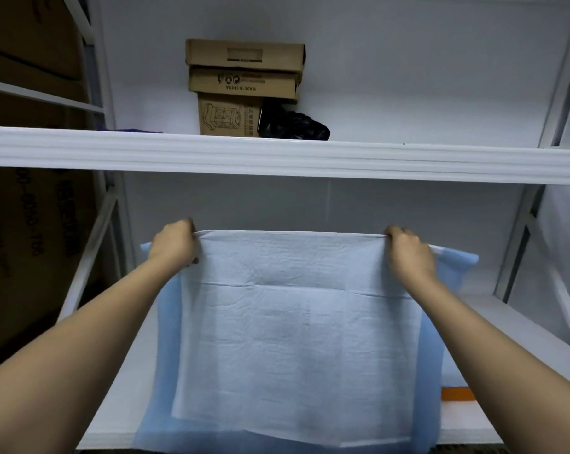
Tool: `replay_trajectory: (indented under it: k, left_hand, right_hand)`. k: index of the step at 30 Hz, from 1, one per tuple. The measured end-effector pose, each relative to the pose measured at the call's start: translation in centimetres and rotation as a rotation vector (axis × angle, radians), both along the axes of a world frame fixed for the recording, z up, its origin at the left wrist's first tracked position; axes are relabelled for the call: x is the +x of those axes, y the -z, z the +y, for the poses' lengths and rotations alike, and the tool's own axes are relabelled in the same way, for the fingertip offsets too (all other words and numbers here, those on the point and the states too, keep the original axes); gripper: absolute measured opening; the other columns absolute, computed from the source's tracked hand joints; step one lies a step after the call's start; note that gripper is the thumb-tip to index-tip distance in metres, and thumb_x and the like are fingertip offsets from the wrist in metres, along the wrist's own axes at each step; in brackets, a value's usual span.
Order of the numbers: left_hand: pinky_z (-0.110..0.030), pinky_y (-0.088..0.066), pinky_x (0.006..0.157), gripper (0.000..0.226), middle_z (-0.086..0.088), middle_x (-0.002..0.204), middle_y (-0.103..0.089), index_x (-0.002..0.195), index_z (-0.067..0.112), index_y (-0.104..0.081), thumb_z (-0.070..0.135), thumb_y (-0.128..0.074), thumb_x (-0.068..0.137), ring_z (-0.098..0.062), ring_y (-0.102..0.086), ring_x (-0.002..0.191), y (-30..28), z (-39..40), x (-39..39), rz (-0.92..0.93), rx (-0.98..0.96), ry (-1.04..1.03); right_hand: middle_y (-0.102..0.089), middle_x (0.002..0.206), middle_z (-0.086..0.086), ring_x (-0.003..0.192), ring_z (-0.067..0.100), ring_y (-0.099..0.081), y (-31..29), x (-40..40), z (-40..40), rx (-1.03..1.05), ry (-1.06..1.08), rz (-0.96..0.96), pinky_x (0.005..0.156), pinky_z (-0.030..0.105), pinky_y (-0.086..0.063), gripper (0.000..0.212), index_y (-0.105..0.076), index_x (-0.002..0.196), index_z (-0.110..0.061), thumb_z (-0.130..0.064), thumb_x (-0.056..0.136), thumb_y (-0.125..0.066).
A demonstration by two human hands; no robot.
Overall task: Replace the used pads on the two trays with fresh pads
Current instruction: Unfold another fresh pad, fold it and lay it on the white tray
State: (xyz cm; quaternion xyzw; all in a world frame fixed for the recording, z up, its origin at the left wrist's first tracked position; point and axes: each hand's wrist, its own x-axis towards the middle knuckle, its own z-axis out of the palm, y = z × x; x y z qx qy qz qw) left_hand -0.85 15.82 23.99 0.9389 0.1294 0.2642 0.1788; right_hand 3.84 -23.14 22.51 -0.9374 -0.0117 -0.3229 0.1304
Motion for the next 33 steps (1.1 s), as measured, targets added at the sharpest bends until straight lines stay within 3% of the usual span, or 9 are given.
replay_trajectory:
  k: [4,8,13,17,22,25,29,33]
  left_hand:
    - [-0.040,-0.056,0.071,0.004,-0.012,0.079,-0.069,0.079,0.013,-0.055,0.013,-0.051,0.081,-0.032,-0.065,0.072,0.0,0.3,-1.1,-0.118,-0.078,0.038]
    - [-0.036,-0.054,0.073,0.005,-0.013,0.079,-0.069,0.079,0.013,-0.059,0.014,-0.055,0.078,-0.033,-0.065,0.077,-1.2,0.7,-1.9,-0.186,-0.119,0.035]
    - [-0.036,-0.055,0.071,0.003,-0.010,0.078,-0.069,0.078,0.017,-0.056,0.014,-0.056,0.076,-0.031,-0.065,0.073,-2.0,1.2,-2.4,-0.169,-0.133,0.040]
    - [-0.035,-0.056,0.071,0.003,-0.007,0.072,-0.069,0.077,0.018,-0.057,0.015,-0.056,0.077,-0.027,-0.066,0.071,-2.1,1.5,-2.8,-0.152,-0.133,0.028]
    - [-0.033,-0.056,0.069,0.005,-0.003,0.065,-0.069,0.078,0.017,-0.058,0.018,-0.053,0.078,-0.022,-0.065,0.064,-2.4,1.6,-2.9,-0.160,-0.143,0.011]
    - [-0.035,-0.056,0.070,0.005,-0.003,0.065,-0.069,0.079,0.017,-0.058,0.018,-0.054,0.079,-0.024,-0.065,0.069,-2.6,1.9,-3.0,-0.133,-0.108,0.005]
    - [-0.039,-0.058,0.070,0.006,-0.004,0.065,-0.069,0.082,0.014,-0.060,0.017,-0.056,0.080,-0.025,-0.065,0.066,-2.5,2.5,-2.9,-0.110,-0.097,0.002]
    - [-0.040,-0.058,0.070,0.005,-0.006,0.068,-0.070,0.083,0.012,-0.057,0.016,-0.054,0.084,-0.024,-0.066,0.064,-2.3,1.9,-2.5,-0.106,-0.099,0.018]
  right_hand:
    - [-0.053,0.113,0.018,0.101,0.038,-0.054,0.5,-0.4,-0.7,0.156,-0.135,-0.005,0.077,0.041,-0.041,0.023,-0.052,0.107,-0.006,-0.020,0.099,-0.036]
    - [-0.058,0.097,0.007,0.092,0.030,-0.054,0.0,-1.2,-1.9,0.215,-0.235,0.080,0.072,0.034,-0.039,0.011,-0.050,0.099,-0.014,-0.017,0.089,-0.047]
    - [-0.062,0.096,0.010,0.089,0.032,-0.057,0.4,-1.5,-2.8,0.094,-0.181,0.232,0.074,0.035,-0.044,0.012,-0.049,0.091,-0.018,-0.011,0.081,-0.047]
    - [-0.061,0.096,0.007,0.088,0.026,-0.055,1.0,-1.2,-3.4,0.100,-0.265,0.254,0.072,0.031,-0.041,0.009,-0.054,0.085,-0.017,-0.011,0.085,-0.047]
    - [-0.060,0.078,-0.002,0.073,0.015,-0.051,1.4,-1.4,-3.8,0.188,-0.367,0.241,0.060,0.027,-0.037,0.016,-0.060,0.084,-0.013,-0.028,0.086,-0.064]
    - [-0.063,0.073,-0.004,0.073,0.016,-0.055,1.2,-1.0,-3.8,0.142,-0.357,0.224,0.064,0.033,-0.042,0.019,-0.061,0.072,-0.018,-0.032,0.084,-0.068]
    - [-0.069,0.087,-0.001,0.082,0.022,-0.061,0.2,-0.6,-3.2,-0.077,-0.297,0.240,0.075,0.034,-0.047,0.013,-0.069,0.083,-0.023,-0.031,0.089,-0.061]
    - [-0.068,0.068,0.009,0.058,0.025,-0.065,0.4,-0.4,-1.9,0.060,-0.183,0.223,0.069,0.033,-0.052,0.020,-0.057,0.086,-0.017,-0.019,0.096,-0.039]
